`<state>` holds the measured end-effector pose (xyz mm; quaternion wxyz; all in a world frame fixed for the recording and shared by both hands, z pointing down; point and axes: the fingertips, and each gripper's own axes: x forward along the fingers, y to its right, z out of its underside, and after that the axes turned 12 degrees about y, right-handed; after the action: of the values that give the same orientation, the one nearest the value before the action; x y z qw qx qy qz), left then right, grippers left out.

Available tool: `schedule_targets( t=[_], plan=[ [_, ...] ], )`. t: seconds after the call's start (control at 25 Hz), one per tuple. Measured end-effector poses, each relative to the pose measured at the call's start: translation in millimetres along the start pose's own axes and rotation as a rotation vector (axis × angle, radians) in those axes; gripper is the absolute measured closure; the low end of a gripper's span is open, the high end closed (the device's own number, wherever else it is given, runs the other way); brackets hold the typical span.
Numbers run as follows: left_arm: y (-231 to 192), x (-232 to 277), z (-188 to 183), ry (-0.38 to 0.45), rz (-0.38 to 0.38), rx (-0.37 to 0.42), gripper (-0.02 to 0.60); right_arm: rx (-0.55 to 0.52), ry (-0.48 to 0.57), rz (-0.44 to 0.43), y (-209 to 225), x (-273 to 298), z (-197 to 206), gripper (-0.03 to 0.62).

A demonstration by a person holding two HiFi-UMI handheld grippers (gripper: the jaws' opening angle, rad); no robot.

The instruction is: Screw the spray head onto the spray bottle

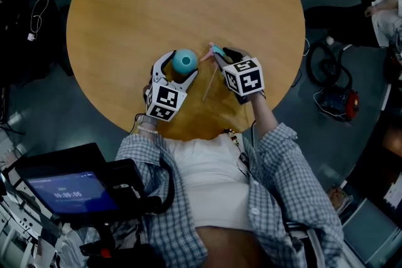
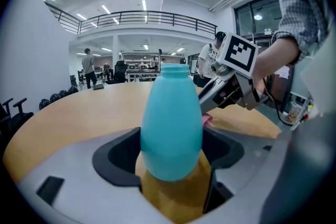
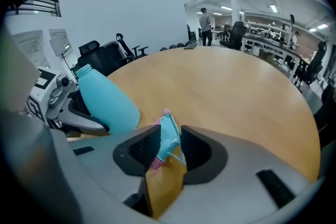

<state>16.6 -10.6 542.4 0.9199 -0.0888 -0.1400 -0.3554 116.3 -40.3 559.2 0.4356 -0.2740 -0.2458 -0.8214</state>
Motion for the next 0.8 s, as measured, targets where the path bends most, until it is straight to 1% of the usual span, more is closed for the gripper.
schedule_targets(
  t=[0.12, 0.24, 0.32, 0.44, 0.6, 0.72, 0.8],
  plan=[
    [0, 0, 0, -0.002, 0.003, 0.003, 0.209, -0.044, 0.076, 0.021, 3, -10, -21, 0.480],
    [0, 1, 0, -0.002, 0.007, 0.005, 0.209, -0.143, 0.181, 0.060, 6, -27, -53, 0.480],
    [-1, 1, 0, -0.002, 0.009, 0.007, 0.209, -0.191, 0.274, 0.082, 4, -42, -82, 0.480],
    [-1, 2, 2, -0.005, 0.010, 0.007, 0.209, -0.258, 0.441, 0.112, -3, -70, -136, 0.480],
    [-3, 2, 3, -0.007, 0.010, 0.006, 0.209, -0.315, 0.650, 0.119, -24, -112, -205, 0.480],
    [-3, 2, 3, -0.007, 0.008, 0.005, 0.209, -0.366, 0.789, 0.119, -43, -139, -245, 0.480],
    [-4, 3, 3, -0.008, 0.008, 0.003, 0.209, -0.407, 0.850, 0.114, -57, -150, -262, 0.480]
  ],
)
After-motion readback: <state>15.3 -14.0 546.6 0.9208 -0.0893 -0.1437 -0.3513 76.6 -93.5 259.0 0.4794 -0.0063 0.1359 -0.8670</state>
